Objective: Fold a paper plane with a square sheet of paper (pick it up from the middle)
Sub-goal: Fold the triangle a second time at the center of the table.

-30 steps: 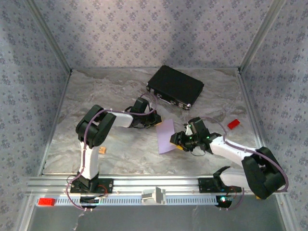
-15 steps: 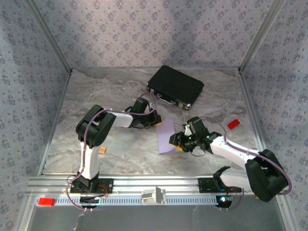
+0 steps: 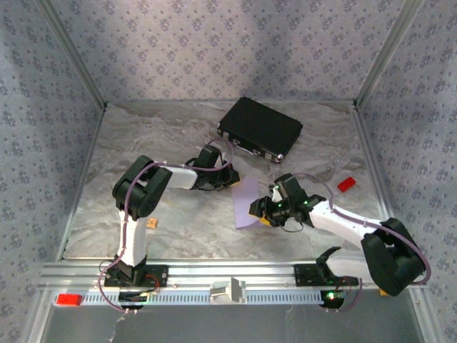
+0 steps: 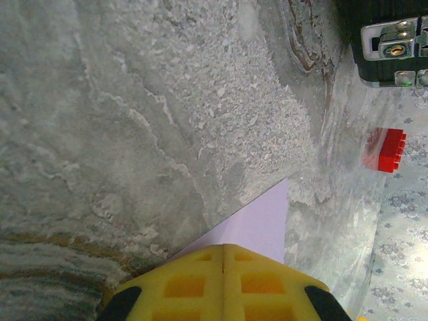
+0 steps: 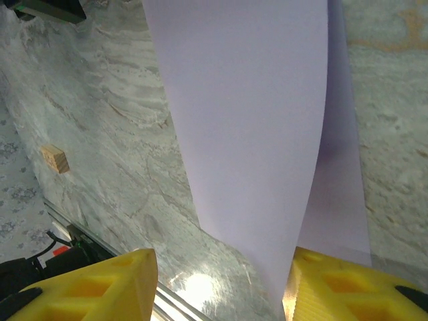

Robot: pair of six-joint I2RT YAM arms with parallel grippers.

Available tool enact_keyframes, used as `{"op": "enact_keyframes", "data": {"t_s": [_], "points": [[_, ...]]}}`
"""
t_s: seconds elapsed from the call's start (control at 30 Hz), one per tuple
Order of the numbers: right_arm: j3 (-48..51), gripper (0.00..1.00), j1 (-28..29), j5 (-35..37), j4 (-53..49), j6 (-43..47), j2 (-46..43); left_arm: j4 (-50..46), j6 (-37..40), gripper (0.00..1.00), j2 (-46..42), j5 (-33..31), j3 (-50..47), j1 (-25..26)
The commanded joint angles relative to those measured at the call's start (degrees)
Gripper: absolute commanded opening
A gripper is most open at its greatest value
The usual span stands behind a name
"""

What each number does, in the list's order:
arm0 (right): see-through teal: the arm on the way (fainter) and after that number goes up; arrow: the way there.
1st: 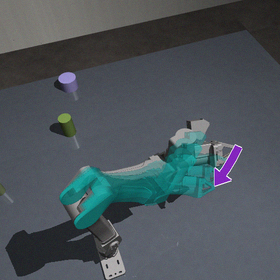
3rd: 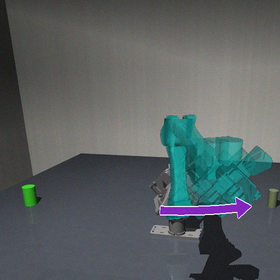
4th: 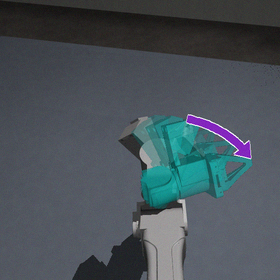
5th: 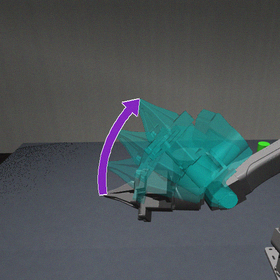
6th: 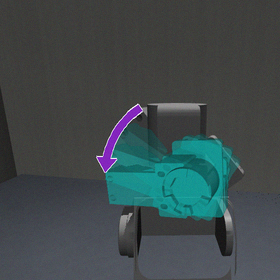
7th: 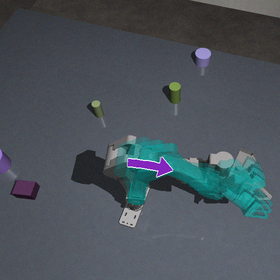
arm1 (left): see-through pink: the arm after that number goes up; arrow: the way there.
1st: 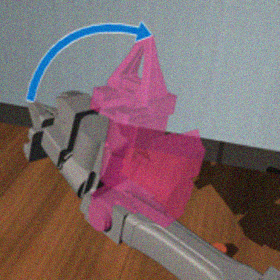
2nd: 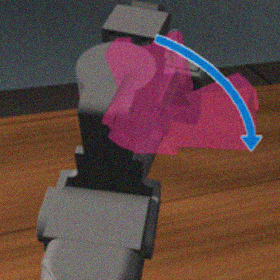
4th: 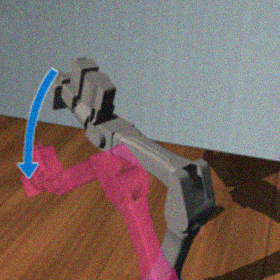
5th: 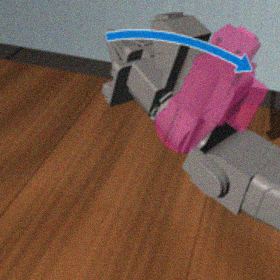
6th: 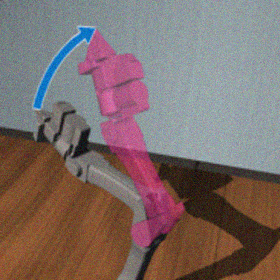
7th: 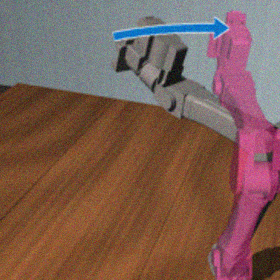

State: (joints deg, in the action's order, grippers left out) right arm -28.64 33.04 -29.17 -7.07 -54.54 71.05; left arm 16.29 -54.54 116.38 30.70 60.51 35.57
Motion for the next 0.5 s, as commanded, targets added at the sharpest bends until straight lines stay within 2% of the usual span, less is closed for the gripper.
{"op": "enact_keyframes", "data": {"t_s": [0.0, 0.2, 0.47], "points": [[-1.5, 0.52, -1.7, -1.8, 4.6, 0.8, 2.9, -5.9, 0.7, 0.00, 3.1, -0.4, -0.4, 0.3], [-0.9, 0.53, -4.4, -3.3, 6.6, 0.6, 4.1, -6.3, 0.8, 0.00, 3.0, -0.4, -0.1, 0.3], [1.2, 0.50, -7.0, -8.0, 15.5, -0.6, 7.2, -6.1, 0.8, 0.00, 3.1, 0.1, 0.3, 0.4]]}}
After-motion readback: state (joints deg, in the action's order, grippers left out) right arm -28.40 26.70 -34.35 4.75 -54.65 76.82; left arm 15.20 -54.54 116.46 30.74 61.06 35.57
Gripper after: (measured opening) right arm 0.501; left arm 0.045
